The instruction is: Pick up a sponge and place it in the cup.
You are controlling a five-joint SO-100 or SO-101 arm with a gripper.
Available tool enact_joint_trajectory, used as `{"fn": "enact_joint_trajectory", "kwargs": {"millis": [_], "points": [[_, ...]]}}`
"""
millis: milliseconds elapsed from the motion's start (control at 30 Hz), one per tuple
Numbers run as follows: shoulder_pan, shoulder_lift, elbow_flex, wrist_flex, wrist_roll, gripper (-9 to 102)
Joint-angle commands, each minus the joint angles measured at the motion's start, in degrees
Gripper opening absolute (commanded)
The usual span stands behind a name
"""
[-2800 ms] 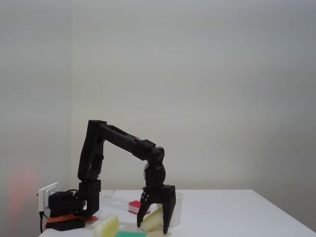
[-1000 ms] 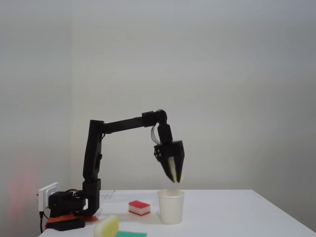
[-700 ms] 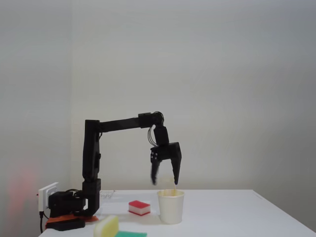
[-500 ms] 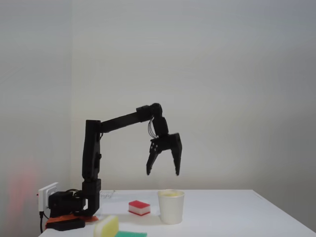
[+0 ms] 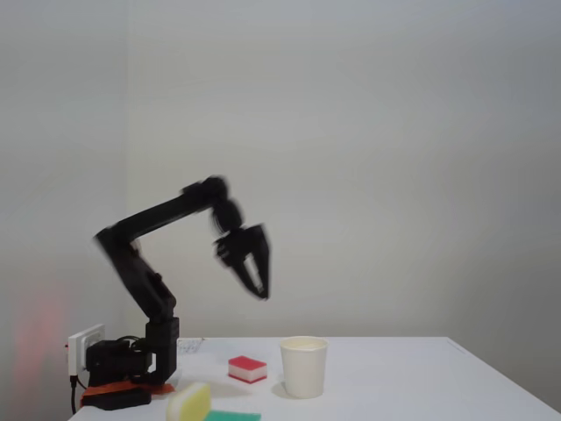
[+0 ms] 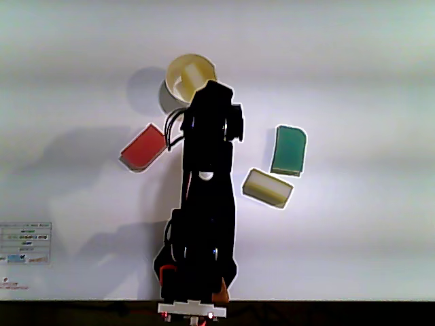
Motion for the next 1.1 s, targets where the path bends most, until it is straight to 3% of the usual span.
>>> {"fn": "enact_joint_trajectory", "kwargs": {"millis": [0, 167, 333, 433, 1067], "points": [[3.2, 21.9, 25.7, -5.4, -3.9, 0], [4.5, 39.2, 47.7, -9.4, -6.1, 0], [6.0, 51.8, 62.7, -8.3, -7.7, 0], [6.9, 54.5, 62.7, 0.5, -11.4, 0], [6.4, 54.6, 62.7, 0.9, -13.9, 0]]}}
